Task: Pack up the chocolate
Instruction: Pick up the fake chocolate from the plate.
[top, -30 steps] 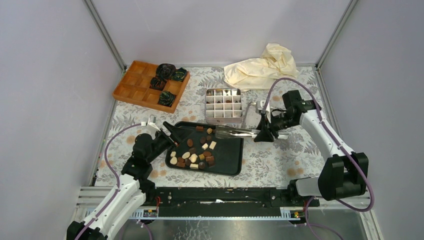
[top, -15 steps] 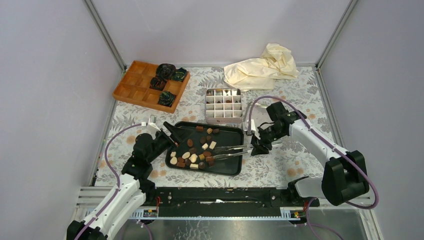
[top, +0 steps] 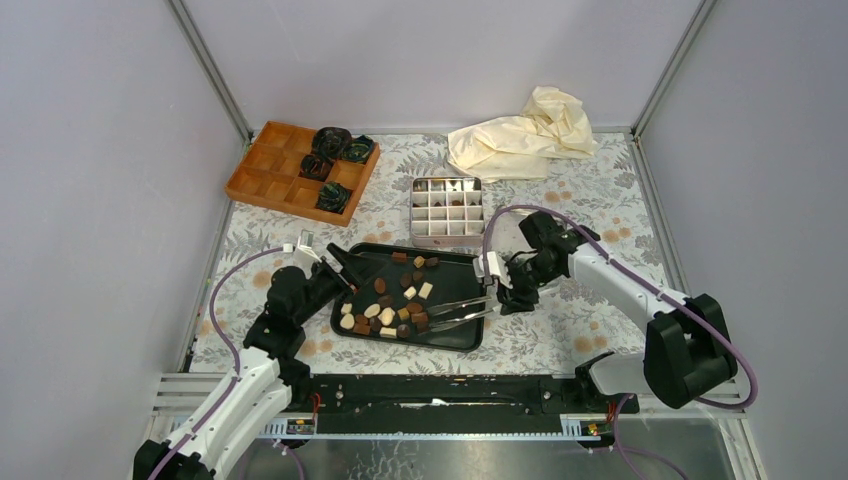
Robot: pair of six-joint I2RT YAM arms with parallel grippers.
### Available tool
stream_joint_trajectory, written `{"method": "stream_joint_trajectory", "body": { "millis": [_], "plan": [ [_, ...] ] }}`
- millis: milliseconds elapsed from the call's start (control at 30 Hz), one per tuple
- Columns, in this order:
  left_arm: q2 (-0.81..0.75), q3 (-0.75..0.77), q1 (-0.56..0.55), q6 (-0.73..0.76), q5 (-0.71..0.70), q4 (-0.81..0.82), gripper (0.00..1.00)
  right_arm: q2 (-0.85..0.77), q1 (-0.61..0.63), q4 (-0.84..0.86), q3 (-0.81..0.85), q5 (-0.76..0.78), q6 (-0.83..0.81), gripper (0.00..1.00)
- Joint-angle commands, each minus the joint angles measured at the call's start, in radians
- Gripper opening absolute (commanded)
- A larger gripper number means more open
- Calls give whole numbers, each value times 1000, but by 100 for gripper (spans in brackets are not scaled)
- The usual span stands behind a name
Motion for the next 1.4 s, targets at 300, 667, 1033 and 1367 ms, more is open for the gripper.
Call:
{"method": "stream_joint_trajectory", "body": {
  "millis": [300, 667, 1033, 1367],
  "plan": [
    [-7, 14, 6, 8, -9, 26, 92, 26, 65, 39, 0, 40, -15, 42],
    [4, 13, 6, 9, -7, 36, 92, 55, 97, 59, 21, 71, 22, 41],
    [14, 12, 6, 8, -6, 48, 92, 82, 121, 64, 69, 65, 84, 45],
    [31, 13, 6, 8, -3, 61, 92, 111, 161, 75, 92, 73, 126, 45]
  ]
}}
